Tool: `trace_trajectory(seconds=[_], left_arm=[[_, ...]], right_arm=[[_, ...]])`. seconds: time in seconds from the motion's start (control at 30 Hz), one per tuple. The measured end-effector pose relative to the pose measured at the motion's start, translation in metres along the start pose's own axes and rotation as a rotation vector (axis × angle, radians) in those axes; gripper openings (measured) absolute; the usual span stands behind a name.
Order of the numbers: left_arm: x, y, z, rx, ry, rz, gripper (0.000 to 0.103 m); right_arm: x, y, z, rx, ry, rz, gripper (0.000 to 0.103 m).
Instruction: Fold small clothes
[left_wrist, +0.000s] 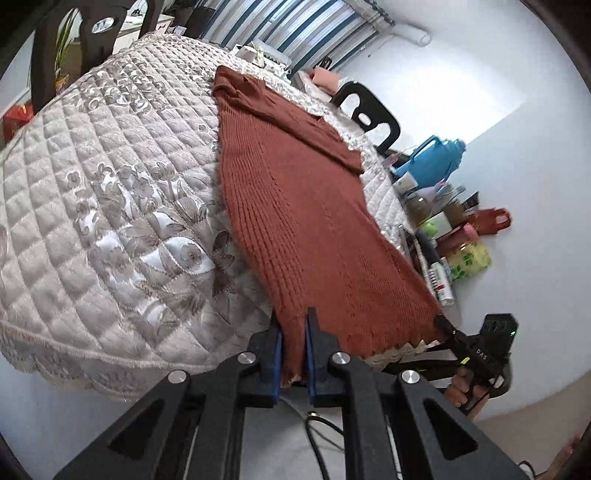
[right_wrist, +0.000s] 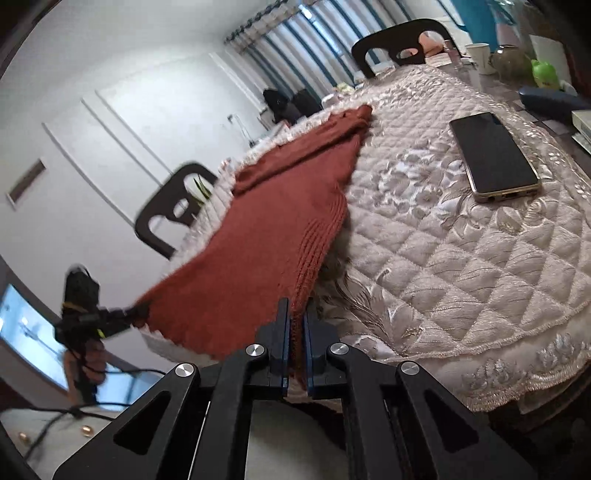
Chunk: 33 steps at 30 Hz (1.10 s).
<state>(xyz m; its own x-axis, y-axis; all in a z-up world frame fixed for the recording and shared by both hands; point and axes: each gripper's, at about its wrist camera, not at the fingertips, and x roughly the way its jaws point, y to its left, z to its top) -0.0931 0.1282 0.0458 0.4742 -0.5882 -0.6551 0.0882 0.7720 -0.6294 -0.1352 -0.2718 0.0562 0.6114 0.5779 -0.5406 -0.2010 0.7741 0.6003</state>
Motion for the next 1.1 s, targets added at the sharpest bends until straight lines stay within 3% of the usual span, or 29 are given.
trace_trajectory(seconds=[0.13,0.2,0.3,0.4,0.47,0.53,0.57,0.6,0.67,0.77,0.87,0.93,1.03,1.1], left_arm=[[-0.016,0.001,-0.002,-0.042,-0.038,-0.053,0.011],[-0.029,-0.004,0.001,-0.026,-0.094,-0.078,0.01],[-0.035,-0.009,0.013,0.023,-0.146,-0.052,0.01],[-0.016,-0.001,0.018,0.007,-0.072,-0.008,0.011],[-0.001,0.004,0.012,0.006,-0.022,0.072,0.015],[0.012,0.003,0.004,0.049,0.036,0.102,0.03],[0.017,0.001,0.0,0.067,0.053,0.113,0.048],[0.022,-0.001,-0.003,0.089,0.071,0.134,0.058],[0.025,-0.006,-0.008,0.121,0.076,0.148,0.06],[0.028,-0.002,-0.01,0.082,0.094,0.162,0.061],[0.036,0.011,-0.015,0.036,0.12,0.224,0.062],[0.035,0.01,-0.018,0.037,0.103,0.21,0.062],[0.043,0.011,-0.021,-0.019,0.165,0.104,0.062],[0.046,0.007,-0.023,0.002,0.17,0.121,0.062]], right_arm=[[-0.015,-0.005,0.0,0.053,-0.019,0.05,0.005],[-0.021,-0.005,0.002,0.058,-0.034,0.054,0.005],[-0.025,-0.003,0.008,0.044,-0.061,0.036,0.005],[-0.014,-0.005,0.011,0.041,-0.034,-0.007,0.005],[-0.005,-0.004,0.006,0.026,-0.009,-0.048,0.005],[0.001,-0.005,0.002,0.006,0.008,-0.104,0.006],[0.002,-0.008,0.0,0.01,0.014,-0.113,0.005],[0.003,-0.013,-0.001,0.018,0.02,-0.118,0.006],[0.006,-0.019,-0.004,0.029,0.033,-0.128,0.006],[0.009,-0.02,-0.007,0.001,0.039,-0.171,0.01],[0.015,-0.019,-0.01,-0.033,0.039,-0.215,0.031],[0.021,-0.018,-0.011,-0.065,0.059,-0.215,0.033],[0.031,-0.016,-0.014,-0.077,0.085,-0.197,0.035],[0.031,-0.013,-0.015,-0.088,0.086,-0.191,0.036]])
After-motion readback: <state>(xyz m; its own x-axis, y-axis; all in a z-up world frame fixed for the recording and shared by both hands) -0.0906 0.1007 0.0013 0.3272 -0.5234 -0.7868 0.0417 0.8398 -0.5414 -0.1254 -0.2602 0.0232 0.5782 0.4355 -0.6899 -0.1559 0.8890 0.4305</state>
